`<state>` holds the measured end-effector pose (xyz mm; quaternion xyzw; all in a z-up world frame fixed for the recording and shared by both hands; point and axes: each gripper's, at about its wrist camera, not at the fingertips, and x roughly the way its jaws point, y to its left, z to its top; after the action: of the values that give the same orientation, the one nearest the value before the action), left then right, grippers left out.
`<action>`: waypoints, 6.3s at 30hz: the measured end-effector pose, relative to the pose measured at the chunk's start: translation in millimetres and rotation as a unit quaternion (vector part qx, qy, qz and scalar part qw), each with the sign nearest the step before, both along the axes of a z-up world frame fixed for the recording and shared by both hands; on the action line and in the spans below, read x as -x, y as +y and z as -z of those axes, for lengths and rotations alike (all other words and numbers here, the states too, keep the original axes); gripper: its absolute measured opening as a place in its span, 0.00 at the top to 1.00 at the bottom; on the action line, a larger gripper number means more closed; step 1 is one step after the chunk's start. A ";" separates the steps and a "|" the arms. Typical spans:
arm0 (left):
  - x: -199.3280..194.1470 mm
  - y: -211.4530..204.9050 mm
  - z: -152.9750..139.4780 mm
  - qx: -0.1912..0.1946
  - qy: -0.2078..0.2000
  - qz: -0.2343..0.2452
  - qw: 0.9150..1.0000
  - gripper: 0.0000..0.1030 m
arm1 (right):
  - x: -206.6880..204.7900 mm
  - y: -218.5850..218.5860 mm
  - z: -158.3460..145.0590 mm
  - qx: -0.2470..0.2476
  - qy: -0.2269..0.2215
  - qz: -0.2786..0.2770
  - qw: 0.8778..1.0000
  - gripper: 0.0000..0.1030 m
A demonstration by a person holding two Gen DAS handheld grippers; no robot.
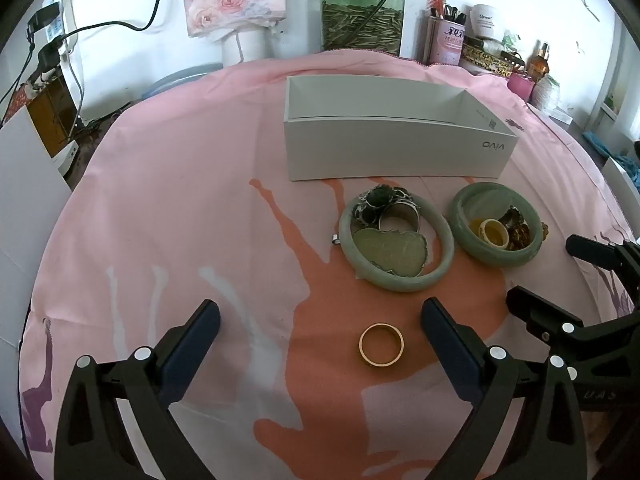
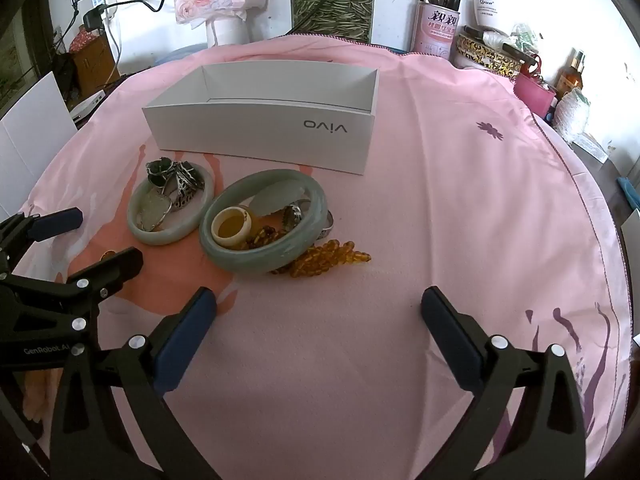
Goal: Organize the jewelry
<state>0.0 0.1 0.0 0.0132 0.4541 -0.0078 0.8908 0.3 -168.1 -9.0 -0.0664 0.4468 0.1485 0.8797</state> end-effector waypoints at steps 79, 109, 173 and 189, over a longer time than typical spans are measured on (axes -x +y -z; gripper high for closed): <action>-1.5 2.0 -0.2 0.000 0.001 0.007 1.000 0.04 | -0.2 0.0 -0.1 0.000 0.000 0.000 1.000 0.05; 3.9 -0.6 -0.2 0.001 0.011 0.028 1.000 0.04 | 0.1 0.7 -1.8 0.000 0.000 -0.002 1.000 0.05; -19.7 20.4 -37.9 0.052 -0.051 0.047 0.996 0.34 | -22.1 19.8 -21.2 -0.015 -0.022 -0.055 0.998 0.06; -21.5 14.1 -29.9 0.046 -0.038 0.065 0.996 0.48 | -28.4 32.5 -8.3 -0.007 -0.014 -0.068 0.998 0.33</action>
<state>21.6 14.1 29.9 0.0015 0.4172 -0.0857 0.9048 28.8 -135.6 -0.8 -0.0930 0.4278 0.2105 0.8741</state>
